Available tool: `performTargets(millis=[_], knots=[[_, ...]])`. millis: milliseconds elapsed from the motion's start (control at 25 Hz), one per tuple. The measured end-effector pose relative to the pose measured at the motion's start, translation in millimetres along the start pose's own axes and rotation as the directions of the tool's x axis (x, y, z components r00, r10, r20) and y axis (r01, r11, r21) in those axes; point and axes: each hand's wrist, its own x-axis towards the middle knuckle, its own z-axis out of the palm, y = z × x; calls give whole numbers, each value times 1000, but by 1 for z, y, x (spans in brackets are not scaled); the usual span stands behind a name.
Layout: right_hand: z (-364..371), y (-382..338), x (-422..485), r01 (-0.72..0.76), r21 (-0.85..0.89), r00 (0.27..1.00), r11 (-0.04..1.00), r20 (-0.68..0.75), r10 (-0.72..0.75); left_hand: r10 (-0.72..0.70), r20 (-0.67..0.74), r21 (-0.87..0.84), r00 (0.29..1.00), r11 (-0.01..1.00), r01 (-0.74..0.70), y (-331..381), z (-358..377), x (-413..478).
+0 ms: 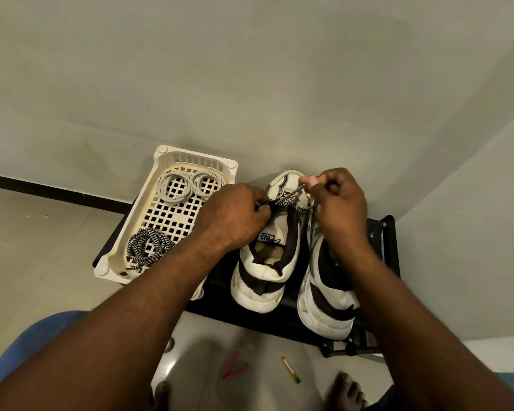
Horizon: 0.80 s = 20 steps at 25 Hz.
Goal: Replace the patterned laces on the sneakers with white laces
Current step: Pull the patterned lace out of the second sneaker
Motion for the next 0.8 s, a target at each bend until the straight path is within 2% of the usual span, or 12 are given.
performTargets(millis=[40,120,200,240,320,400,480,520,560,640,720,800], knots=[[-5,-5,2,-74,234,997,969,-12,79,-1,0,5,1000,1000,1,-1,0,0],[-8,-11,3,-97,286,994,953,-25,109,0,5,14,1000,1000,-1,-1,1,0],[-5,-8,-1,25,-82,1000,996,13,-24,7,4,17,1000,1000,-7,1,3,0],[-2,-2,-5,141,-337,988,931,107,-111,5,1,11,1000,1000,-5,1,3,0],[4,8,-11,380,-696,922,609,338,-190,-11,-7,-11,1000,1000,11,2,1,0],[7,12,-10,449,-732,893,513,377,-245,-23,-9,-14,1000,1000,23,2,-1,-1],[4,9,-6,330,-525,944,785,198,-265,-34,-11,-4,999,999,34,1,-3,-1],[0,5,-3,169,-268,985,948,71,-156,-36,-11,2,999,999,36,2,-3,-2],[-4,-1,1,16,57,1000,998,3,-16,-35,-12,8,999,999,36,2,-4,-2],[-14,-14,8,-161,526,981,835,-8,194,-34,-17,19,999,999,35,2,-3,-3],[-20,-15,13,-187,592,950,784,-94,298,-36,-21,23,999,999,36,2,-2,-3],[-19,-11,12,-143,277,956,950,-208,205,-33,-25,27,999,999,34,3,-2,-2]])
